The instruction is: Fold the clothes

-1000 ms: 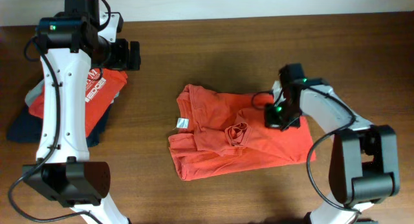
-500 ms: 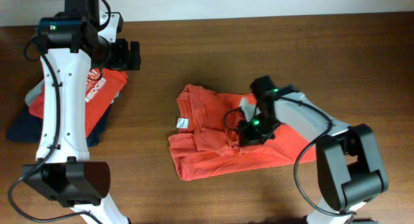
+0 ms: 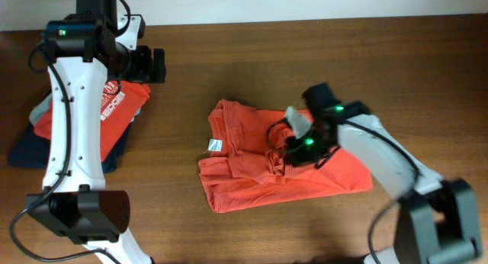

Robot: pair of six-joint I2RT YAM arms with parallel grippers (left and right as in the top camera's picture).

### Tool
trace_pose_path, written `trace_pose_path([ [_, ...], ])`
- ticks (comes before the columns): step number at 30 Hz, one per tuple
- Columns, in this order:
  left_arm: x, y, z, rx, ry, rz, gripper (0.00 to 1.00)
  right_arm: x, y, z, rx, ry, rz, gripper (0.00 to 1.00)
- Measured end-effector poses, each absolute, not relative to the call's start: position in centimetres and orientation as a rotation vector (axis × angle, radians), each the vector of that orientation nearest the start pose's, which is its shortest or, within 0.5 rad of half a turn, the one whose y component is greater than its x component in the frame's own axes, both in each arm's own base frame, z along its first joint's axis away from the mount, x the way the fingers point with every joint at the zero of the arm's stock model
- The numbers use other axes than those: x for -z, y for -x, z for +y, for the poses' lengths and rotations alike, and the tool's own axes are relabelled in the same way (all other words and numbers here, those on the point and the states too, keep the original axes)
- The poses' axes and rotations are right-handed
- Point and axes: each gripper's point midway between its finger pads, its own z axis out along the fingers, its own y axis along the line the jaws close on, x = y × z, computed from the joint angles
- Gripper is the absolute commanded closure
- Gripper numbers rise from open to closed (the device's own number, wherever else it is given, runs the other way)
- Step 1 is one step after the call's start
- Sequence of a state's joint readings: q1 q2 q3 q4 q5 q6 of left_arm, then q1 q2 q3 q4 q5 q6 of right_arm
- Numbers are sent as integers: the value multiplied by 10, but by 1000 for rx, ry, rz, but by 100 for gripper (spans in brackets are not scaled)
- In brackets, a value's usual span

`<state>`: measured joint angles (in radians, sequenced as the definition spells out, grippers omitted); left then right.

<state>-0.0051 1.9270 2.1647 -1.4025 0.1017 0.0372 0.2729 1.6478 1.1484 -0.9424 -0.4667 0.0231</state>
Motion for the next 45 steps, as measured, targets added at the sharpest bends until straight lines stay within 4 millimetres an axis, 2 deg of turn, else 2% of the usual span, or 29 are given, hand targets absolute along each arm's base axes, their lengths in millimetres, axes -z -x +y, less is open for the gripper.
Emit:
trace_pose_path([
  [2, -252, -433, -20, 130, -86, 2730, 1, -92, -294, 141, -642, 338, 2937, 96],
  [5, -252, -433, -20, 130, -86, 2730, 1, -88, -307, 117, -537, 231, 2939, 96],
  [8, -252, -433, -20, 129, -86, 2730, 1, -72, -314, 100, -473, 148, 2982, 96],
  [12, -252, -433, -20, 129, -86, 2730, 1, -40, -312, 96, -449, 106, 3075, 96],
  [16, -252, -433, -20, 129, -87, 2730, 1, -18, -303, 103, -499, 92, 3157, 96],
  [18, -252, -433, -20, 130, -86, 2730, 1, -18, -296, 112, -539, 110, 3177, 96],
  [21, -252, -433, -20, 130, -86, 2730, 1, -22, -271, 128, -589, 171, 3260, 96],
  [27, -252, -433, -20, 130, -86, 2730, 1, -30, -221, 159, -611, 438, 3381, 96],
  [32, -252, -433, -20, 130, -86, 2730, 1, -32, -205, 173, -613, 576, 3394, 96],
  [36, -252, -433, -20, 130, -86, 2731, 1, -36, -217, 177, -633, 605, 3313, 96],
  [40, -252, -433, -20, 130, -86, 2730, 1, -48, -247, 173, -648, 507, 3180, 96],
  [45, -252, -433, -20, 129, -86, 2730, 1, -50, -299, 129, -521, 140, 3087, 96],
])
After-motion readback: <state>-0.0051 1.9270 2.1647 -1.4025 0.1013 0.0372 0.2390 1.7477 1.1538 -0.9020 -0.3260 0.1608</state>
